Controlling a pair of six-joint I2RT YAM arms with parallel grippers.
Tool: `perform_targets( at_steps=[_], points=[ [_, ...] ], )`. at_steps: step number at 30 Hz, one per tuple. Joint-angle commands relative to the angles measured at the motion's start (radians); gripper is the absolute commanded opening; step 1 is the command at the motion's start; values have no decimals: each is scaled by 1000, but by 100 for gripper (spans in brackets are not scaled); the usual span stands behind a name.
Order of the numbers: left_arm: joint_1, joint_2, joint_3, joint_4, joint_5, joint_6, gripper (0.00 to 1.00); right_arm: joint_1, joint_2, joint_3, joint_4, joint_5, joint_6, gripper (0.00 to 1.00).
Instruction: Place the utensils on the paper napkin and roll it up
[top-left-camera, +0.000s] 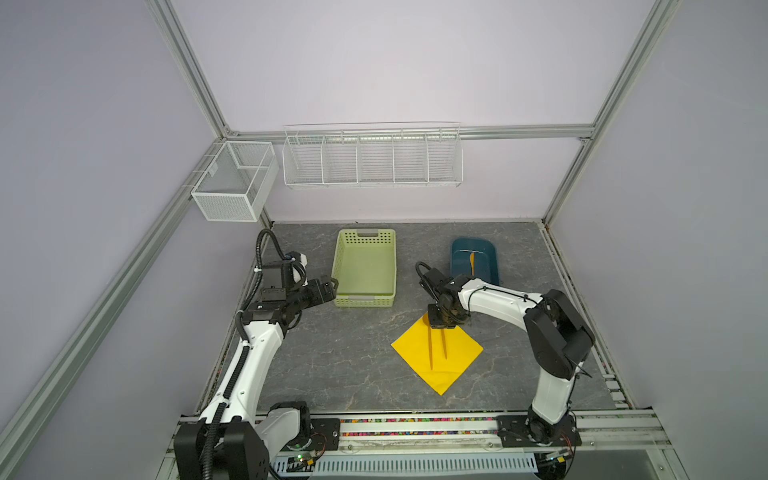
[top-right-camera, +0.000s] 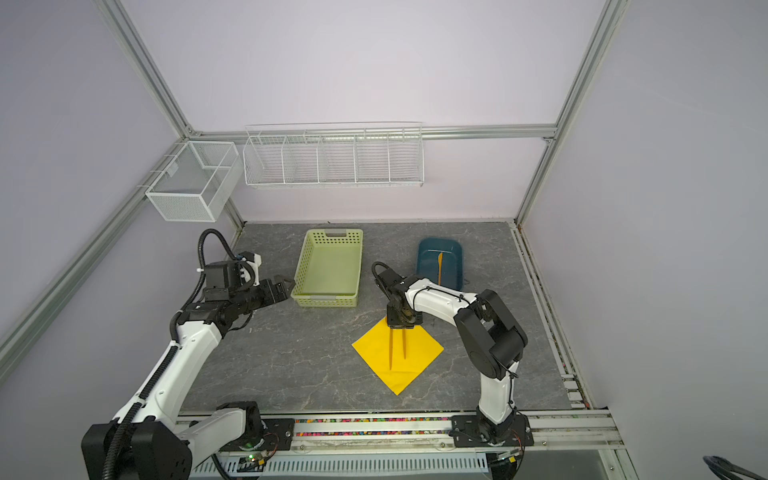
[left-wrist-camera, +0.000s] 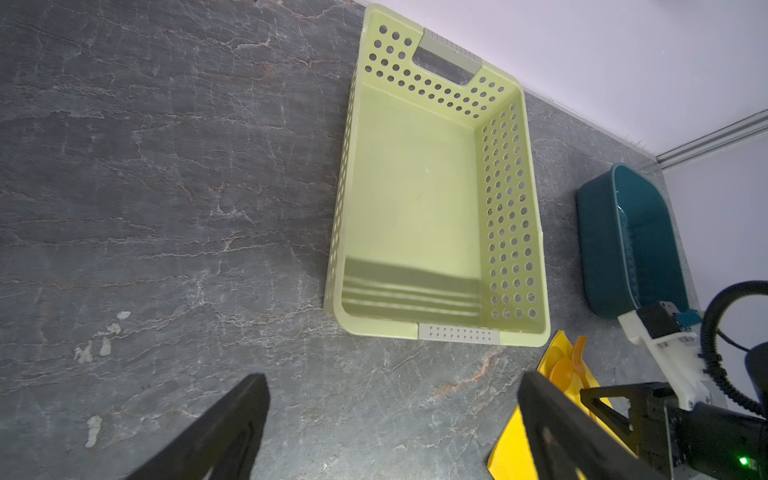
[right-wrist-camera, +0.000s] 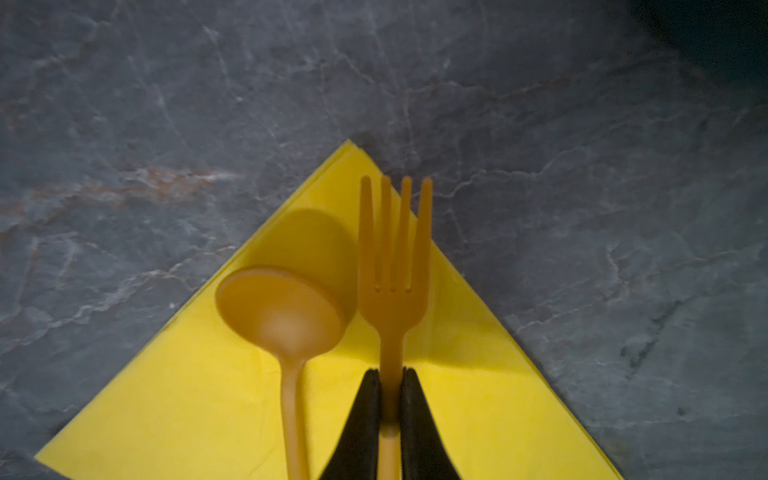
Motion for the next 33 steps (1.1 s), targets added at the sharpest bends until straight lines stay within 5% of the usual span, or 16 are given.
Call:
perform_targets(
  at_steps=[1, 33],
  points=[
    [6, 2, 22, -10, -2, 0, 95, 4, 20, -16, 4, -12, 22, 12],
    [6, 3, 21, -9, -1, 0, 95, 5, -33, -54, 30, -61, 31, 12]
  ],
)
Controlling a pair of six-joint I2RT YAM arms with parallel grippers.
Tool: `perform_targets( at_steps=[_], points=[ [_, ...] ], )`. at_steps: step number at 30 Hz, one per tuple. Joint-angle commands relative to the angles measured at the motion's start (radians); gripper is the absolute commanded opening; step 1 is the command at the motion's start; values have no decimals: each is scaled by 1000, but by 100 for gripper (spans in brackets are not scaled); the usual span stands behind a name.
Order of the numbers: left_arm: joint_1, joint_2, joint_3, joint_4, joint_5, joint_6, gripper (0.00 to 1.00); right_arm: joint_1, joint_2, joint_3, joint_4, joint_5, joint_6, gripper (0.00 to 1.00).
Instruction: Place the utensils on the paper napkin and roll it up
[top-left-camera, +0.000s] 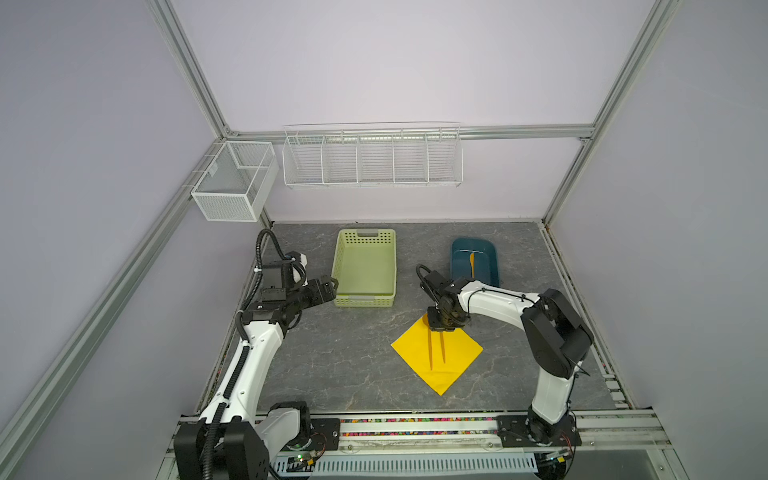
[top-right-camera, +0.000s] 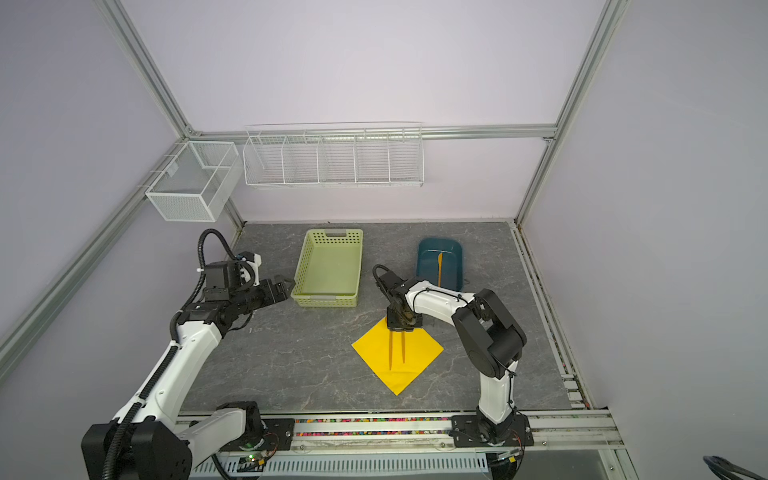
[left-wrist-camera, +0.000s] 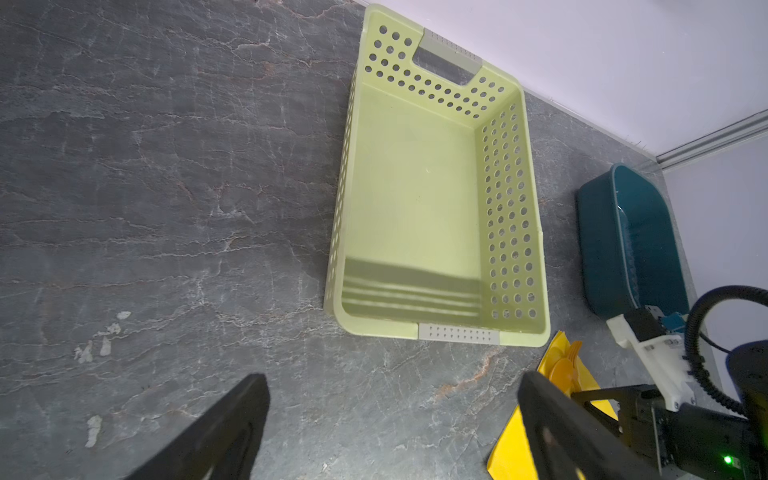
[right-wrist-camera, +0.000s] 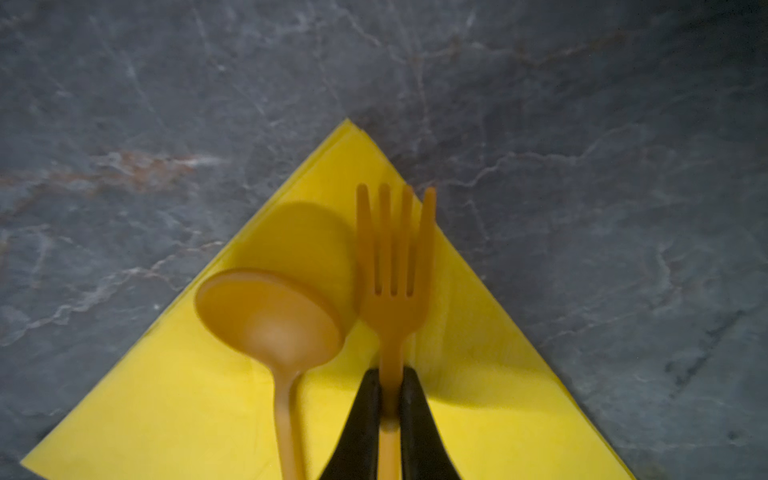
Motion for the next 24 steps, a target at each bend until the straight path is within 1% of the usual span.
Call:
perform_targets(
  at_steps=[1, 12, 24],
  points=[
    [6, 1, 21, -10, -1, 0, 95, 6, -38, -23, -10, -20, 27, 12],
    [6, 2, 20, -9, -1, 0, 95, 6, -58, -26, -28, -13, 32, 12],
    [6, 5, 20, -7, 1, -1, 95, 10, -48, -27, -42, -33, 26, 12]
  ],
)
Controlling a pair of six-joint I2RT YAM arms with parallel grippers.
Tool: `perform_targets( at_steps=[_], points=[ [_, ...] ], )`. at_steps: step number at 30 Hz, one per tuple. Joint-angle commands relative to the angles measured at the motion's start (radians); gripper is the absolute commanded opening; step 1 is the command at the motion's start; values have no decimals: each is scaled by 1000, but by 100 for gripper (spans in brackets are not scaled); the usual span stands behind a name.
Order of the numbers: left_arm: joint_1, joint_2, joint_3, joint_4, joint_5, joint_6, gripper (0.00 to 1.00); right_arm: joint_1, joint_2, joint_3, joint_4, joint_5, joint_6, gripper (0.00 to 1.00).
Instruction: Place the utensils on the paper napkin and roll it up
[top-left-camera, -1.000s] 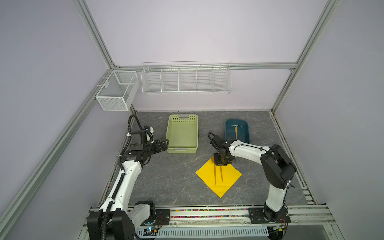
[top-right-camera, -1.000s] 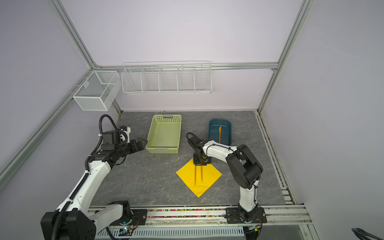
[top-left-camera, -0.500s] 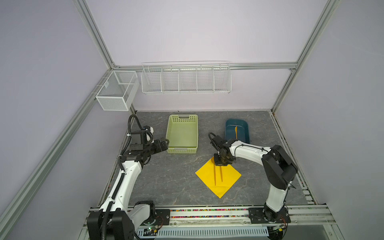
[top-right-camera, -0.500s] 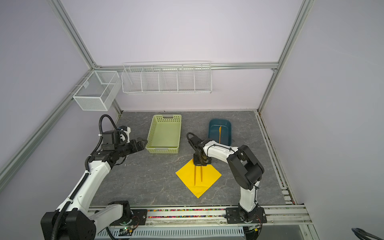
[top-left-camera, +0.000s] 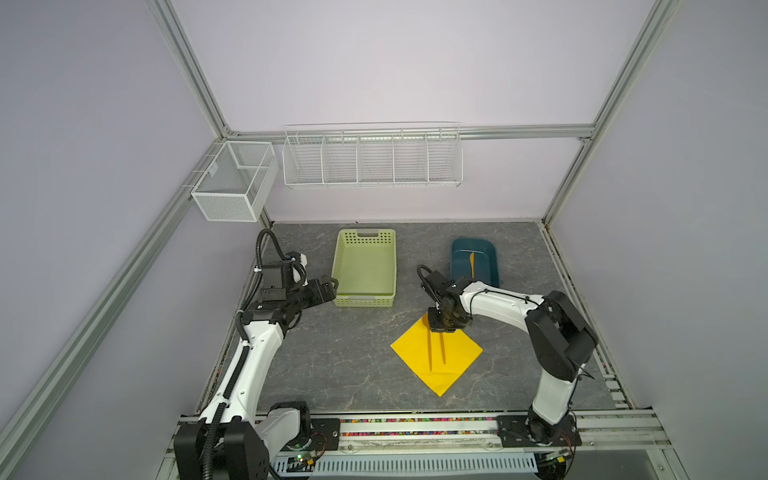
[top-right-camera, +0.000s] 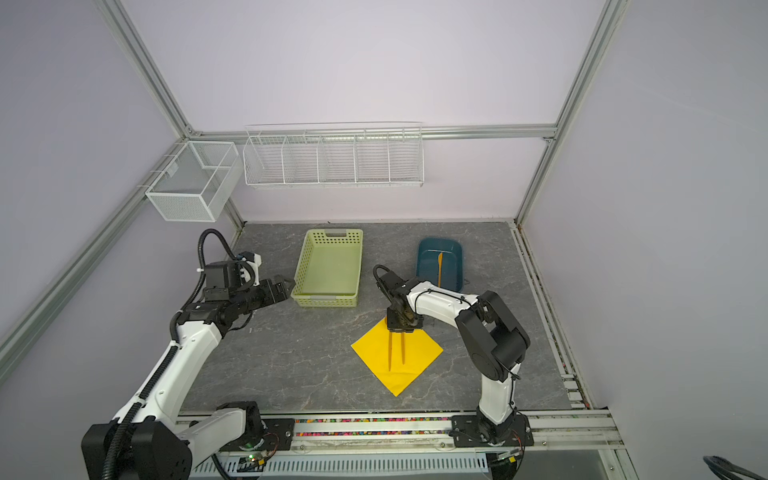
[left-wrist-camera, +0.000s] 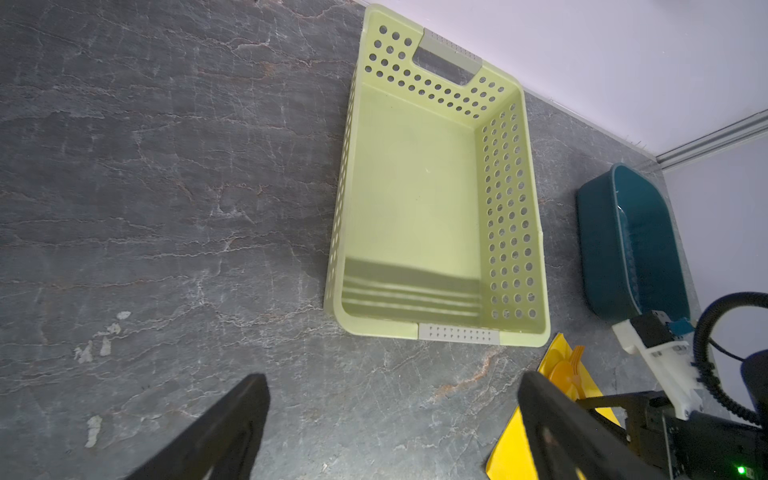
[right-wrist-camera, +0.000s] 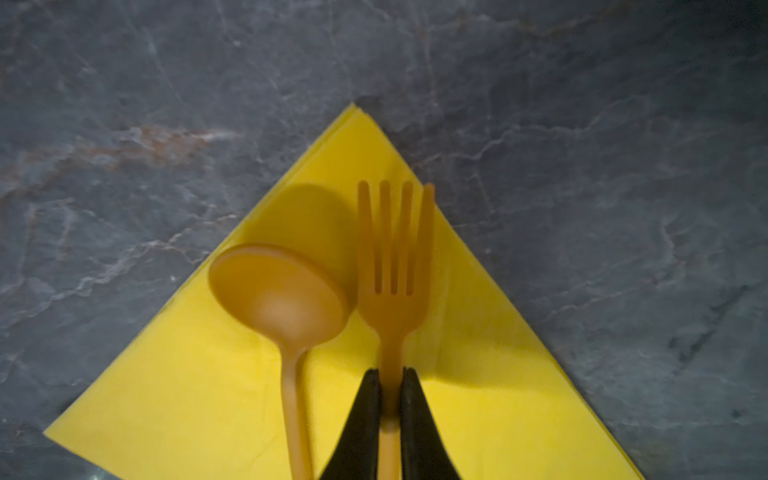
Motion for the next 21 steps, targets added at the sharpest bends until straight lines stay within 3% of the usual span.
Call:
perform_targets(
  at_steps=[1, 21],
  points=[
    [6, 5, 21, -8, 2, 0, 95, 8, -21, -18, -31, -13, 19, 12],
    [6, 6, 20, -8, 1, -2, 95, 19, -19, -19, -35, -31, 22, 12]
  ],
)
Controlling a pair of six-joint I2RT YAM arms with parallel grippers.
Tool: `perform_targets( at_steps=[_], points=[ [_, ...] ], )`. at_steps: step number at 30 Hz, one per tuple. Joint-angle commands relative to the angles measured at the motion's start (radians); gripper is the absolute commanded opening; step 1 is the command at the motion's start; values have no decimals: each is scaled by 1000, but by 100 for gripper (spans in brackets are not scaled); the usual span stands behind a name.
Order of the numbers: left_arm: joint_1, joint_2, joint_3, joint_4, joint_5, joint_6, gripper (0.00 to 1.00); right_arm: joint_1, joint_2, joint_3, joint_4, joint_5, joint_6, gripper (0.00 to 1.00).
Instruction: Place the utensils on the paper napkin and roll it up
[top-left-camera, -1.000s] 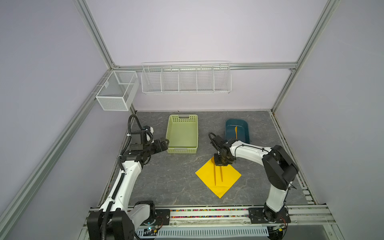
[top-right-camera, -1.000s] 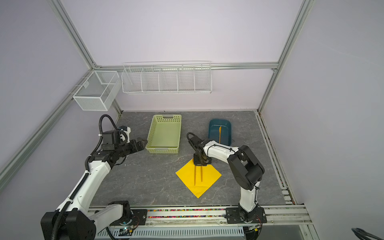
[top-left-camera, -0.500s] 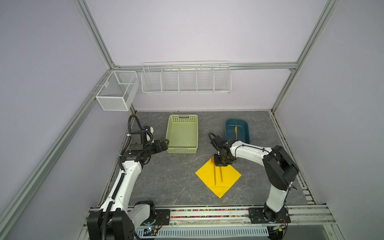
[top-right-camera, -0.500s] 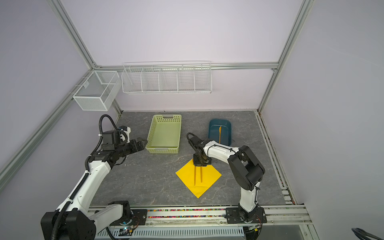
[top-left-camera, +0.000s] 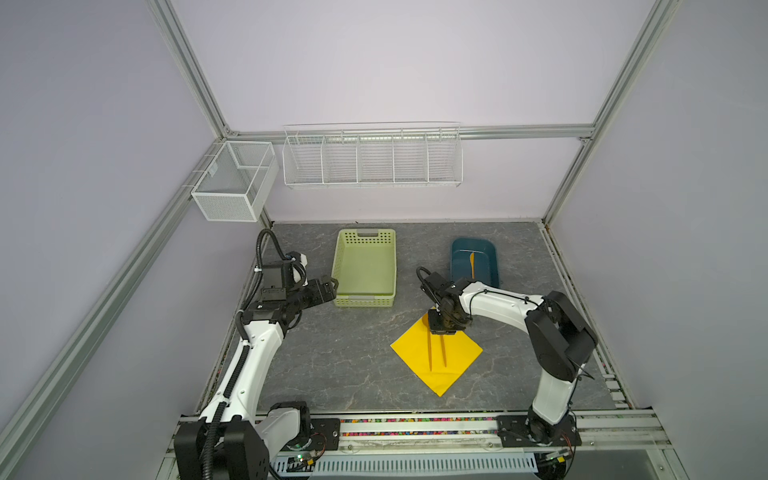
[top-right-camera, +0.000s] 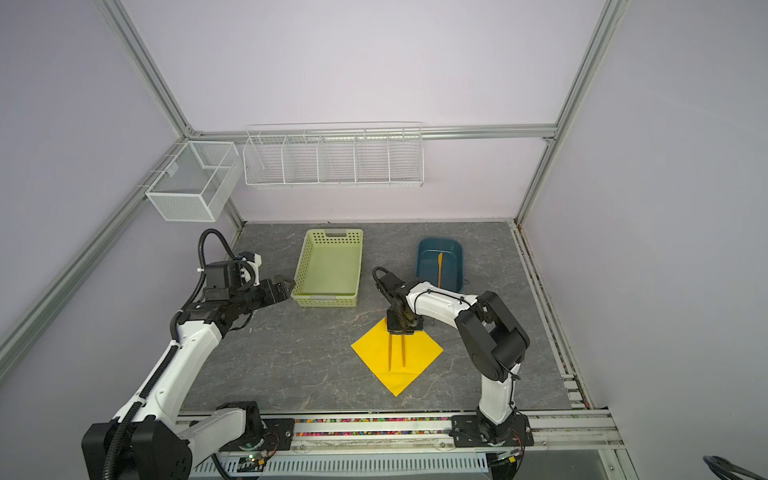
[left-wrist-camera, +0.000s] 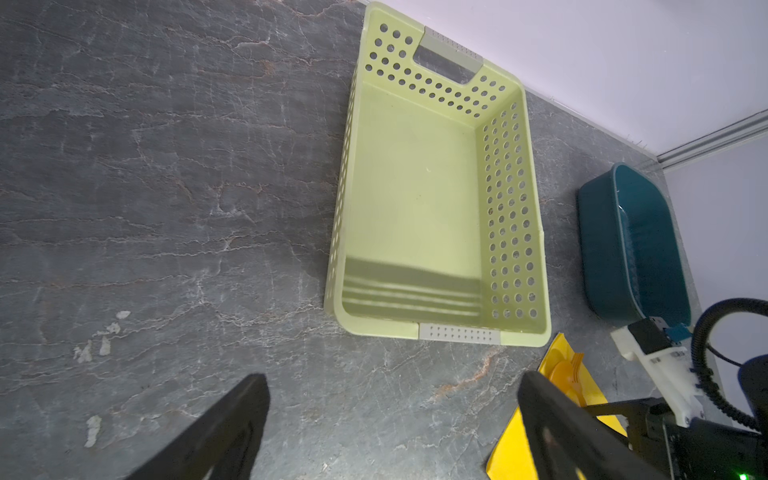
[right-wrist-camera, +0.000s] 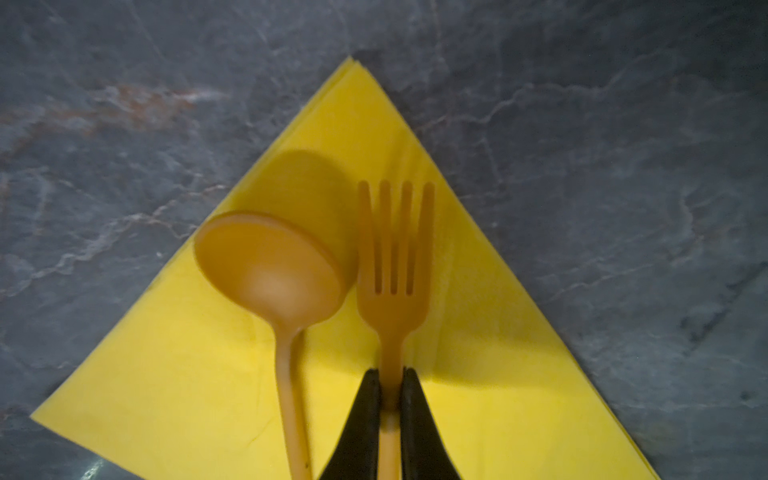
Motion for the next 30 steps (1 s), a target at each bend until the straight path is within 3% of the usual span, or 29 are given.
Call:
perform_targets(
  at_steps=[1, 30],
  points=[
    [6, 2, 21, -8, 1, -1, 95, 12, -19, -19, -5, -23, 21, 12],
    [5, 1, 20, -9, 1, -1, 95, 13, -8, -35, 26, -64, 65, 16]
  ],
)
